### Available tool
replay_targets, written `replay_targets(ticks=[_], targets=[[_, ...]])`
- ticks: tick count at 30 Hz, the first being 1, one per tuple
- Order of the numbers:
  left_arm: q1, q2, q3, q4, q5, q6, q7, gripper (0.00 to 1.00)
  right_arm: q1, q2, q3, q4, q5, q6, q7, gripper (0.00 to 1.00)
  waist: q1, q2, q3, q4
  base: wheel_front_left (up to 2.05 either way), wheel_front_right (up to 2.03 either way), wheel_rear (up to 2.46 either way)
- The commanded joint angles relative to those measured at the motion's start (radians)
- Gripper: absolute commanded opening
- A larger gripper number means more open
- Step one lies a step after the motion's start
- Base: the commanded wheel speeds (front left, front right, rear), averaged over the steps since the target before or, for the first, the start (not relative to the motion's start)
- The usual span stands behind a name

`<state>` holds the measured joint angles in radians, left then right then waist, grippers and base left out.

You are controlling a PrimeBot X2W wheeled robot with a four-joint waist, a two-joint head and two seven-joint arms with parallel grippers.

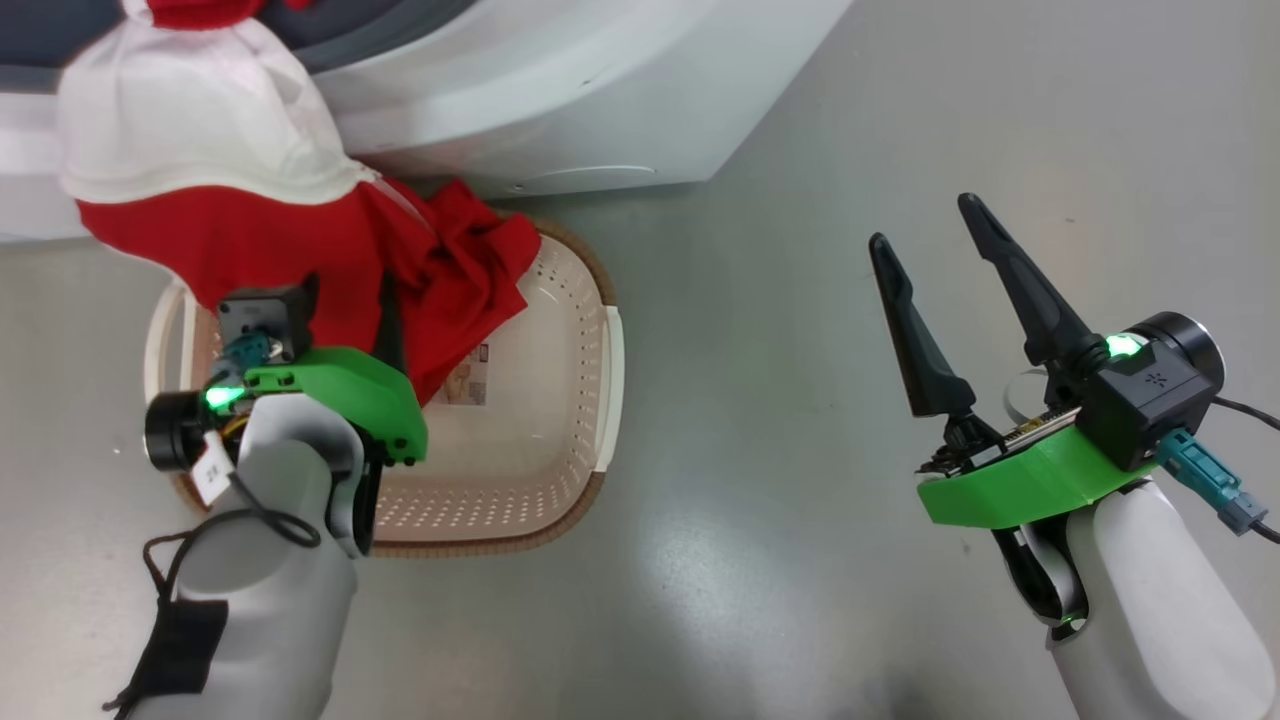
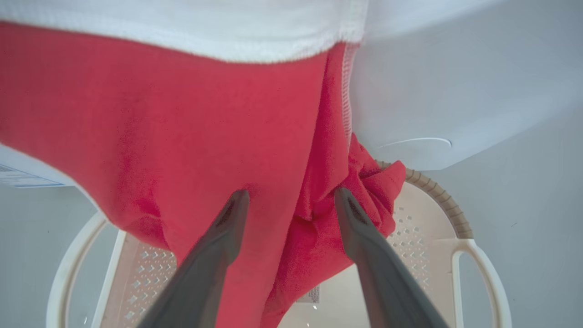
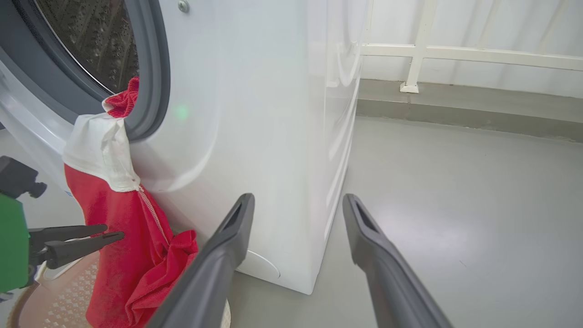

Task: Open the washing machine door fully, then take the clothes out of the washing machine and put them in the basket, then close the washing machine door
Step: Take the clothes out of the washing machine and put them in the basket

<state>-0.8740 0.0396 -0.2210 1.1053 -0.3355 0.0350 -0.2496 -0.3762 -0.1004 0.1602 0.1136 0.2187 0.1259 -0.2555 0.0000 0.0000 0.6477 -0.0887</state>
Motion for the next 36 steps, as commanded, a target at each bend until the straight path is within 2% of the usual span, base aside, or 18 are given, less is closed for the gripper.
replay_targets(ticks=[1, 22, 30, 36], targets=[[0.049, 0.032, 0.028, -0.035, 0.004, 0.011, -0.012, 1.00, 0.016, -0.006, 0.012, -0.022, -0.003, 0.005, -0.006, 1.00, 0.0000, 0.0000, -0.009, 0.009, 0.00, 0.00, 0.00], [0.299, 0.040, 0.161, -0.671, 0.104, 0.062, -0.012, 1.00, 0.045, -0.012, -0.001, -0.030, -0.003, 0.005, -0.006, 1.00, 0.0000, 0.0000, -0.064, 0.048, 0.00, 0.00, 0.00], [0.418, 0.038, 0.148, -0.867, 0.132, 0.074, -0.012, 1.00, 0.055, -0.013, -0.006, -0.030, -0.001, 0.005, -0.006, 1.00, 0.0000, 0.0000, -0.077, 0.049, 0.00, 0.00, 0.00], [0.472, 0.040, 0.135, -0.952, 0.143, 0.094, 0.002, 1.00, 0.060, -0.012, -0.011, -0.033, -0.001, 0.005, -0.006, 1.00, 0.0000, 0.0000, -0.083, 0.052, 0.00, 0.00, 0.00]])
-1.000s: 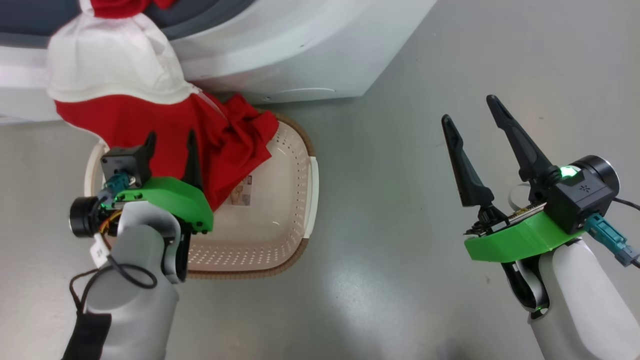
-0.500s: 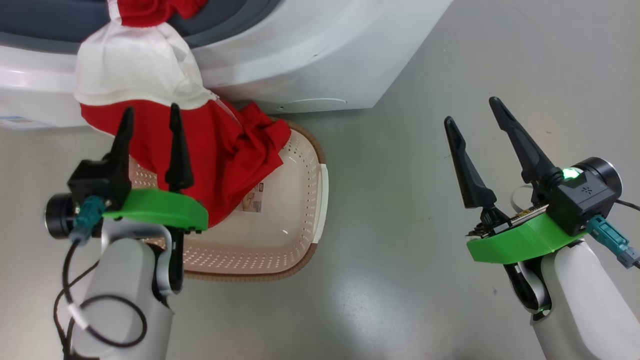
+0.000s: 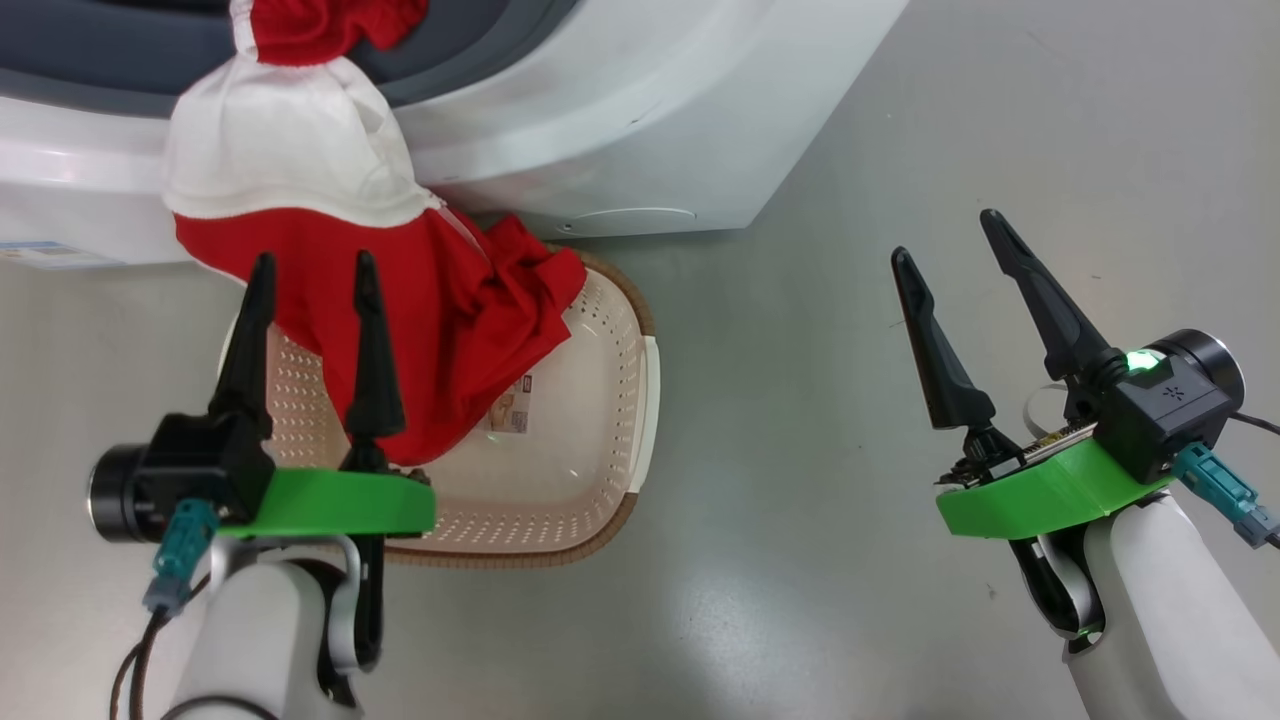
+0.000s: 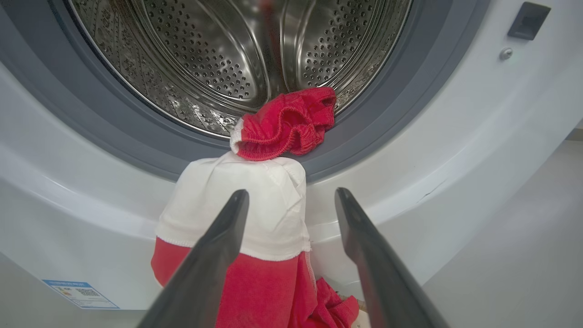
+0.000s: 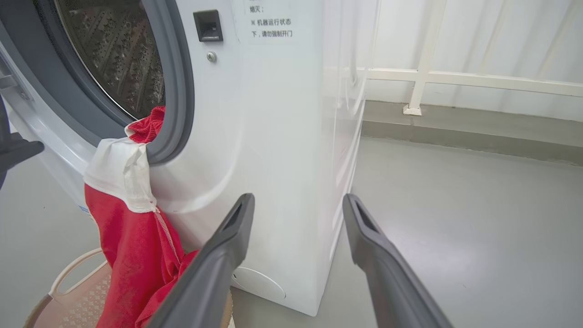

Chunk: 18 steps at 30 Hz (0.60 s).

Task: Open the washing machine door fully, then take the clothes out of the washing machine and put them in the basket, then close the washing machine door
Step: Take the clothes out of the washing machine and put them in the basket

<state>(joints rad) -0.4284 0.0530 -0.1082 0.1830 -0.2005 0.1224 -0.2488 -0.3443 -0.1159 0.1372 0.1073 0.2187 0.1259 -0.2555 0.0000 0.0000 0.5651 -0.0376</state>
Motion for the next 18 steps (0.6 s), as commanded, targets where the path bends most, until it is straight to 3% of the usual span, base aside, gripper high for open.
replay_targets(ticks=[1, 18], targets=[[0.035, 0.026, 0.021, -0.045, 0.008, 0.009, 0.006, 1.00, 0.029, 0.003, 0.011, -0.027, 0.000, 0.005, -0.006, 1.00, 0.0000, 0.0000, -0.002, 0.002, 0.00, 0.00, 0.00], [0.103, 0.032, 0.012, -0.174, 0.000, 0.045, 0.067, 1.00, 0.035, 0.005, 0.013, -0.028, -0.001, 0.005, -0.006, 1.00, 0.0000, 0.0000, -0.011, 0.000, 0.00, 0.00, 0.00]])
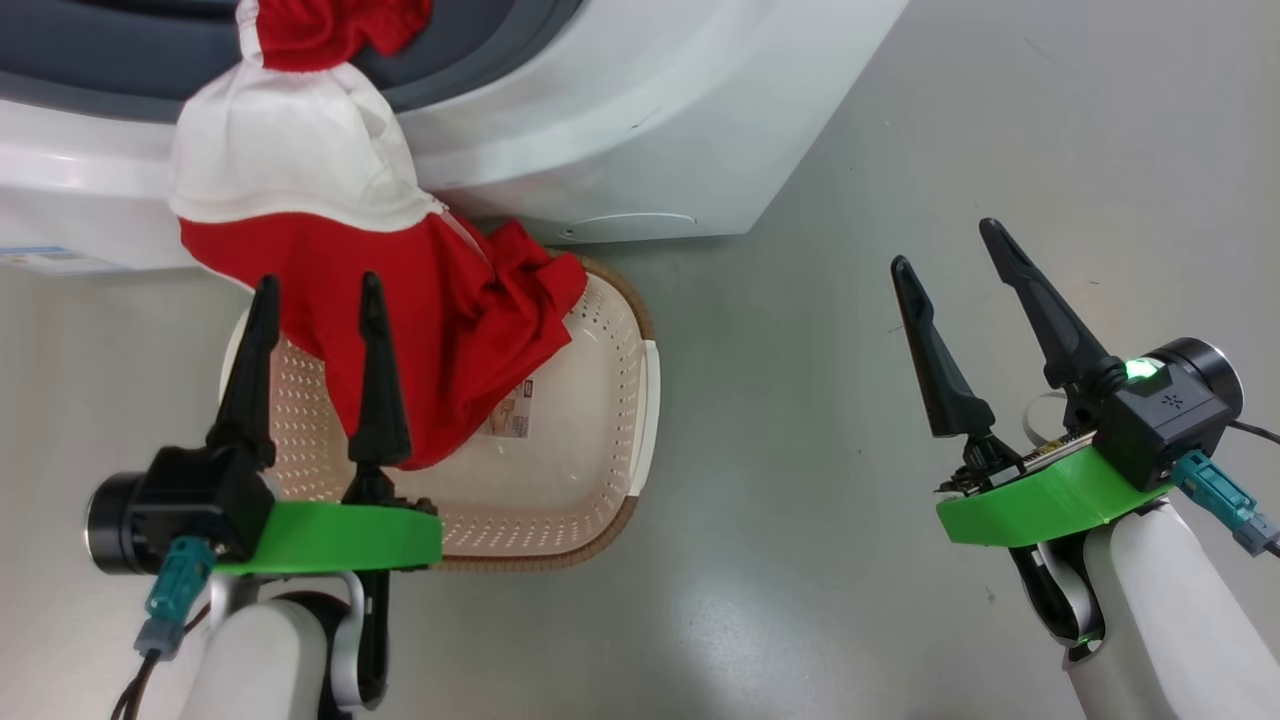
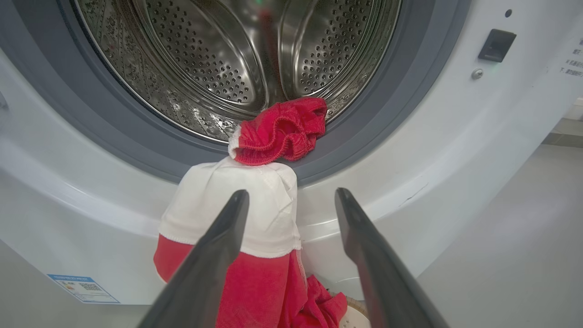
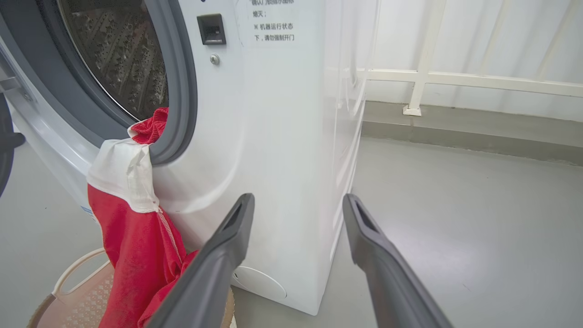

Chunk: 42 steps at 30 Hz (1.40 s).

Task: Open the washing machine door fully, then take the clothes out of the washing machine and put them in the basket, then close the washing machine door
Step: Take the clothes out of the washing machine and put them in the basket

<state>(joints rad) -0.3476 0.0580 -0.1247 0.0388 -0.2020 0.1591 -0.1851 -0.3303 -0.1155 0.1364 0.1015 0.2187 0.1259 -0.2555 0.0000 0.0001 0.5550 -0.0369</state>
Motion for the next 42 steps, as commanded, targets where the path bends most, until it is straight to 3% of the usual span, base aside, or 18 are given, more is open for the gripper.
replay_targets(ticks=[1, 15, 42], targets=[[0.023, 0.027, 0.028, -0.031, 0.001, 0.010, 0.004, 1.00, 0.021, 0.004, 0.014, -0.022, -0.001, 0.005, -0.006, 1.00, 0.0000, -0.0001, -0.001, -0.001, 0.00, 0.00, 0.00], [0.011, 0.030, 0.017, 0.032, -0.010, 0.010, -0.002, 1.00, 0.025, 0.004, 0.018, -0.020, 0.002, 0.005, -0.006, 1.00, 0.0000, -0.0001, -0.008, -0.009, 0.00, 0.00, 0.00], [-0.290, 0.029, -0.014, 0.468, -0.026, -0.023, -0.052, 1.00, 0.007, 0.010, 0.028, -0.023, 0.005, 0.005, -0.006, 1.00, 0.0000, -0.0001, 0.018, -0.030, 0.00, 0.00, 0.00]])
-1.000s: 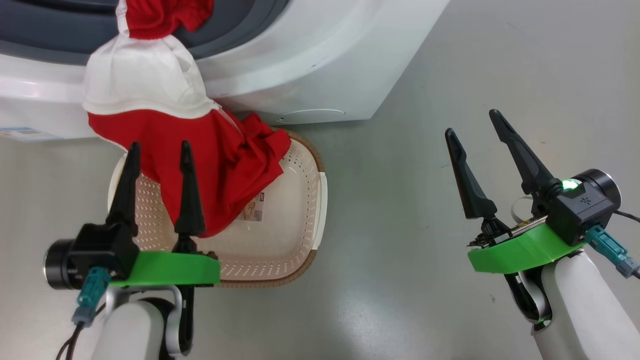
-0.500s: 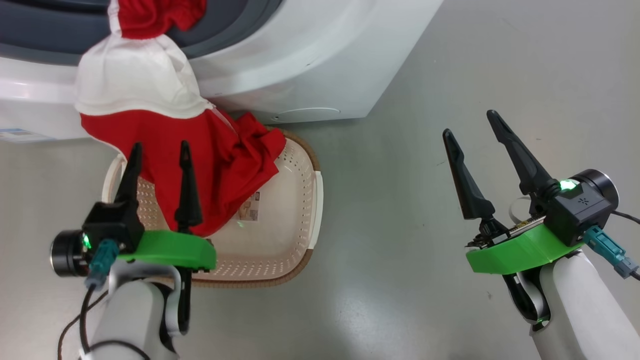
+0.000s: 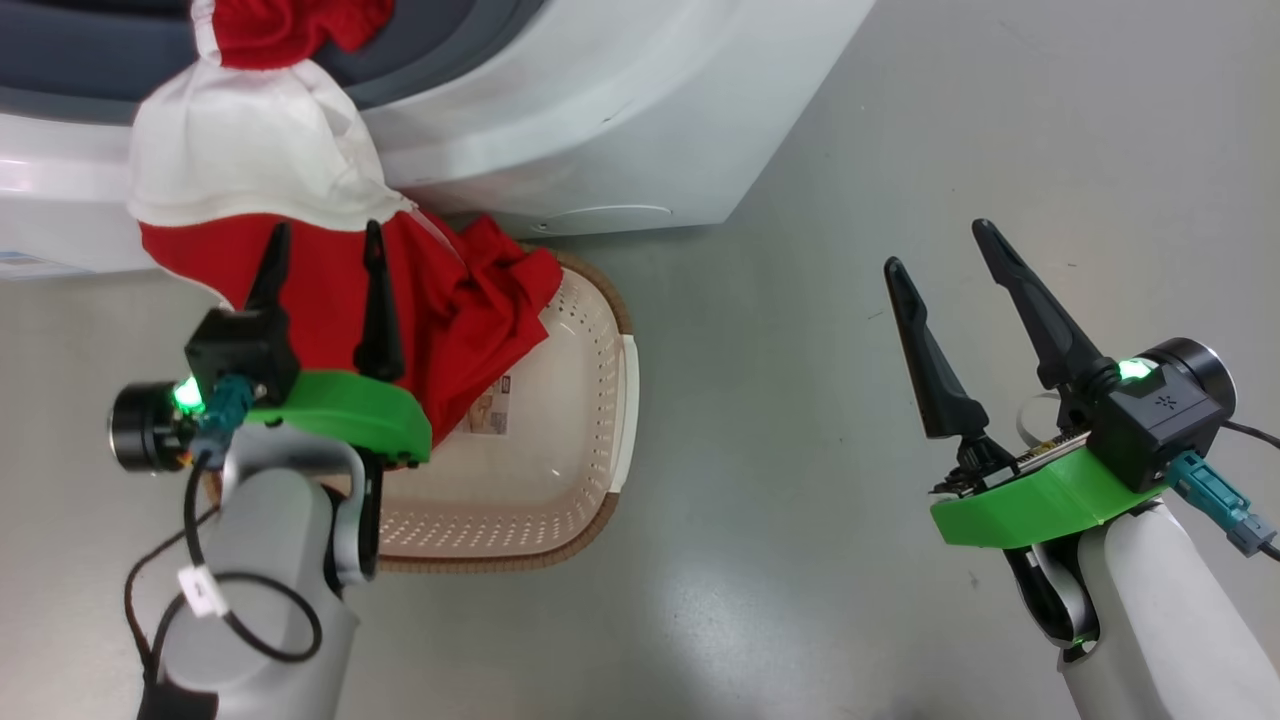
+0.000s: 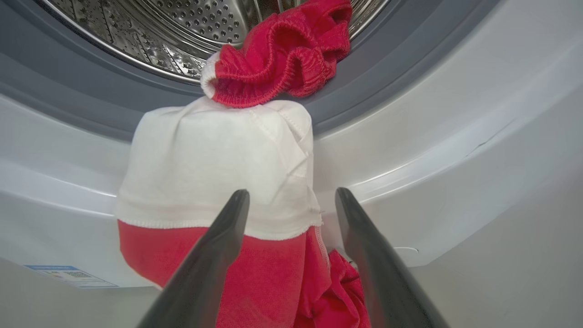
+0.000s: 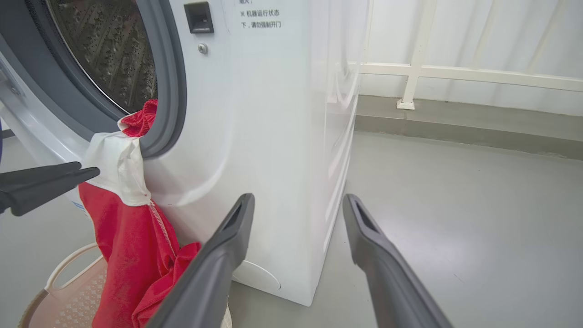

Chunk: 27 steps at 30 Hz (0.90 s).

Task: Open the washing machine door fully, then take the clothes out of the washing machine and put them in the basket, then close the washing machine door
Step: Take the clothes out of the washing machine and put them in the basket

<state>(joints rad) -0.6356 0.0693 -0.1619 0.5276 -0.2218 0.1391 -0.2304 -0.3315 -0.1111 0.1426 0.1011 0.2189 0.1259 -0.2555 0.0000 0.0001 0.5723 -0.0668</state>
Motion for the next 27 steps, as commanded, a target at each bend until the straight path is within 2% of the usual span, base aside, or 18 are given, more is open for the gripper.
replay_targets(ticks=[1, 17, 27], targets=[[-0.016, 0.018, 0.023, -0.004, -0.006, -0.004, -0.009, 1.00, 0.006, 0.006, 0.022, -0.023, 0.006, 0.005, -0.006, 1.00, 0.0000, -0.0001, 0.002, -0.002, 0.00, 0.00, 0.00], [-0.230, 0.029, 0.033, 0.289, -0.010, -0.011, -0.029, 1.00, -0.015, 0.011, 0.030, -0.022, 0.042, 0.005, -0.006, 1.00, 0.0000, -0.0001, 0.028, -0.019, 0.00, 0.00, 0.00], [-0.336, 0.042, 0.050, 0.393, -0.010, -0.011, -0.031, 1.00, -0.023, 0.002, 0.039, -0.030, 0.062, 0.005, -0.006, 1.00, 0.0000, -0.0001, 0.049, -0.029, 0.00, 0.00, 0.00]])
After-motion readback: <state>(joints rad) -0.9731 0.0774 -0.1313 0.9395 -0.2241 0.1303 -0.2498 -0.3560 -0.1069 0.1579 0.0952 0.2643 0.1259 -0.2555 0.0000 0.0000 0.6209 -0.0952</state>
